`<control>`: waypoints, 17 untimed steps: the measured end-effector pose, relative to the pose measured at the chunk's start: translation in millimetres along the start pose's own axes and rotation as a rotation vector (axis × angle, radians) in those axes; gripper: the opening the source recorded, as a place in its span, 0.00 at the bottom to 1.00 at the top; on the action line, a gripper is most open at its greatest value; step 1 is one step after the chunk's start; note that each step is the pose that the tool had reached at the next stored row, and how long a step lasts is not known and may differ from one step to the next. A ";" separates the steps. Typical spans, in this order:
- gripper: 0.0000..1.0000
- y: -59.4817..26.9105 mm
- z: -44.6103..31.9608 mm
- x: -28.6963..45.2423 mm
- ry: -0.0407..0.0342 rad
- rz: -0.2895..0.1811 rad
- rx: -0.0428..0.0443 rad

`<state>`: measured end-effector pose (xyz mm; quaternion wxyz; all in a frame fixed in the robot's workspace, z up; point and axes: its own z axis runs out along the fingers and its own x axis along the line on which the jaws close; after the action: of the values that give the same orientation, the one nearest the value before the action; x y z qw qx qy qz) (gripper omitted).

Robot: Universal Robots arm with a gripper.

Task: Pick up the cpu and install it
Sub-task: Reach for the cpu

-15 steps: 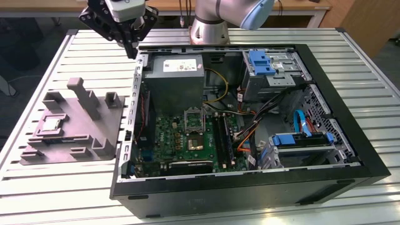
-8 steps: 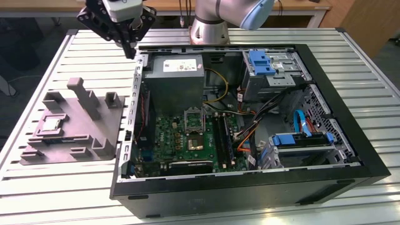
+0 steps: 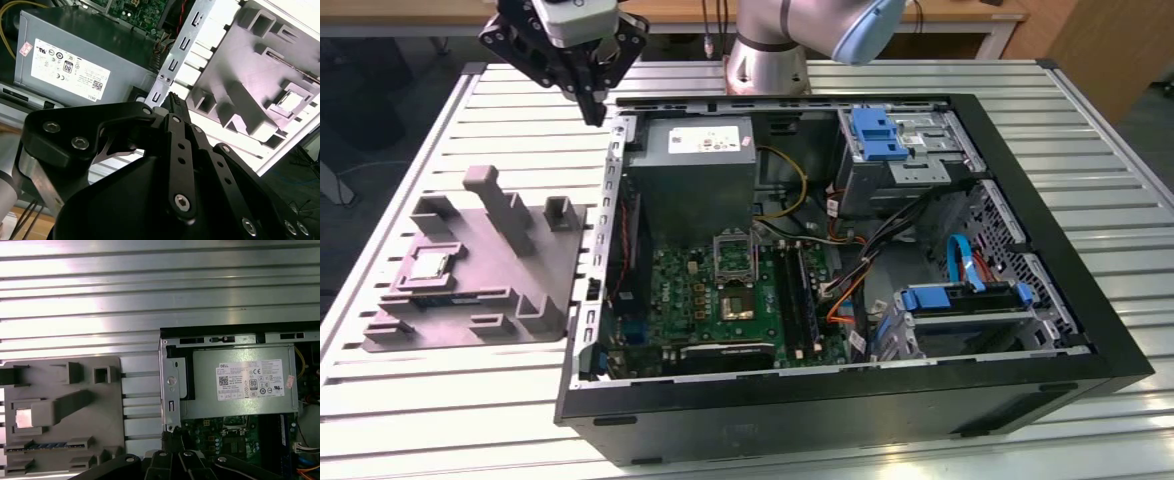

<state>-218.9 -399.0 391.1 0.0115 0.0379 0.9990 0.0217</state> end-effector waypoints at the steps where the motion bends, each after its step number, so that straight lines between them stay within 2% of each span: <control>1: 0.11 0.0 0.0 0.5 0.0000 0.000 0.0000; 17: 0.11 -0.6 0.0 7.7 0.0001 0.000 0.0000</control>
<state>-226.6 -398.9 390.9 0.0115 0.0379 0.9990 0.0217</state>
